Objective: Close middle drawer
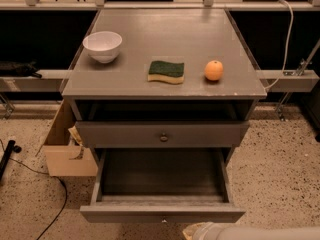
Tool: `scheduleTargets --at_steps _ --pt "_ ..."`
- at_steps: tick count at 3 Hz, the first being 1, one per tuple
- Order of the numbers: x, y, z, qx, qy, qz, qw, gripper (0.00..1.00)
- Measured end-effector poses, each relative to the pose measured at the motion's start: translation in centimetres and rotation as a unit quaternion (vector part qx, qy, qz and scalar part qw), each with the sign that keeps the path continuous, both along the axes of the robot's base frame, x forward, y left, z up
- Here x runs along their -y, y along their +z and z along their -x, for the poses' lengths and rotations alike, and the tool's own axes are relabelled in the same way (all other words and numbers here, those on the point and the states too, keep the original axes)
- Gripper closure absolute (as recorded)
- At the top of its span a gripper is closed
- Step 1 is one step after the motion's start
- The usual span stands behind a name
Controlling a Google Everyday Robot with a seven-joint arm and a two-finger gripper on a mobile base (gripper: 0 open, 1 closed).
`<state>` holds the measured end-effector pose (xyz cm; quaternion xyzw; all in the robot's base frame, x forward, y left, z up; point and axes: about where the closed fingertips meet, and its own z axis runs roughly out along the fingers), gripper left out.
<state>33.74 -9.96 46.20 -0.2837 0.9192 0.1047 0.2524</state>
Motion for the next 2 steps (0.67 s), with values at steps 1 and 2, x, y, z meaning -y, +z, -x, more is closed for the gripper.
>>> scheduleTargets --at_steps 1,2 --pt "-2.27 -2.40 0.70 -0.018 0.024 0.013 0.9995 1.00" --pt "-2.84 -2.78 0.55 -0.018 0.031 0.016 0.9992 1.00"
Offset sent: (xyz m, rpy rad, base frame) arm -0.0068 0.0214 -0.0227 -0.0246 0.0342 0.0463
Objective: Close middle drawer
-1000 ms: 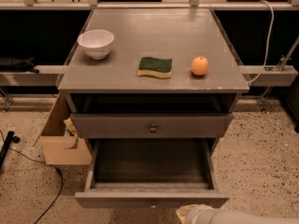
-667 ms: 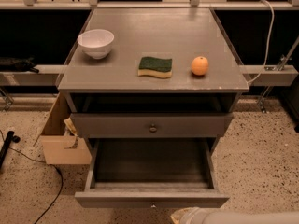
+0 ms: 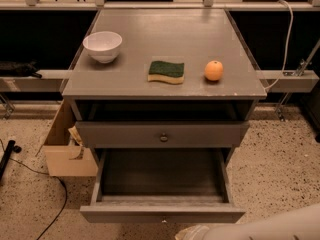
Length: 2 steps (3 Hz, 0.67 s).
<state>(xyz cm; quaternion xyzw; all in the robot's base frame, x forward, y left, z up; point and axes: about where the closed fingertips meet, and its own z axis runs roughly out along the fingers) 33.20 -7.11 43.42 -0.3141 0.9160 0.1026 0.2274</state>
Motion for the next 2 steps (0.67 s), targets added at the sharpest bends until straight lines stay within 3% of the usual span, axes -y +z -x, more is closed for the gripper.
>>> scheduleTargets --at_steps 2 --pt "0.3 -0.3 -1.1 0.012 0.001 0.023 0.9997 1.00"
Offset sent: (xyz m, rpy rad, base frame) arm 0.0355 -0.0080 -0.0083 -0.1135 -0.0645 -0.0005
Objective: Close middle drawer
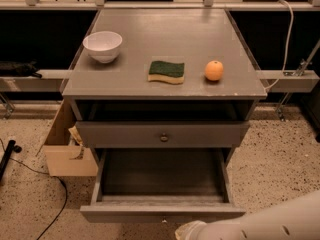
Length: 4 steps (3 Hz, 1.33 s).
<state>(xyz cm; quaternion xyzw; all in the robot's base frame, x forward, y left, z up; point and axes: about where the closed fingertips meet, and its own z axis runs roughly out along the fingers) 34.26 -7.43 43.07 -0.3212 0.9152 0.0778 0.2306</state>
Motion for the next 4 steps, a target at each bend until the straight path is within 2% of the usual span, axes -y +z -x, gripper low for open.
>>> scheduleTargets --at_steps 1,2,3,4 --pt "-0.08 -0.10 -2.35 0.014 -0.005 0.015 0.9998 1.00" --pt "-0.13 -0.10 -2.69 0.017 -0.005 0.017 0.9997 1.00" --pt "-0.13 -0.10 -2.69 0.017 -0.005 0.017 0.9997 0.83" --pt "-0.14 -0.10 -2.69 0.016 -0.005 0.017 0.9997 0.60"
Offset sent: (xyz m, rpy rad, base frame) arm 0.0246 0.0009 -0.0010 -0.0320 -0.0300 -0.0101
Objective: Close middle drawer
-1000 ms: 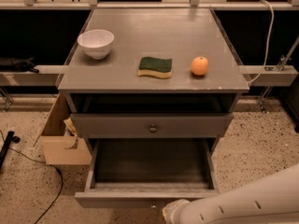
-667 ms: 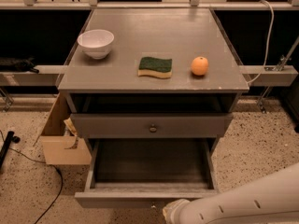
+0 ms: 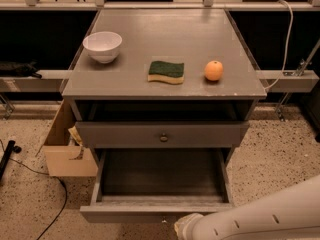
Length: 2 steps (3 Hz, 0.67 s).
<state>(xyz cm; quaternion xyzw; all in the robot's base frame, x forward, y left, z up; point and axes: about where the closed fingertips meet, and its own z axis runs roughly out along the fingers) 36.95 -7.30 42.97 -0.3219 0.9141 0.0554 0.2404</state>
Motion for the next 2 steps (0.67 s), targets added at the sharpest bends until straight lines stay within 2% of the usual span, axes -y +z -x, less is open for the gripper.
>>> scheduleTargets --at_steps 1,2 --pt "0.00 0.00 0.00 0.000 0.000 0.000 1.0000 0.37" --pt "-0.32 0.17 -0.05 -0.004 0.001 -0.004 1.0000 0.06"
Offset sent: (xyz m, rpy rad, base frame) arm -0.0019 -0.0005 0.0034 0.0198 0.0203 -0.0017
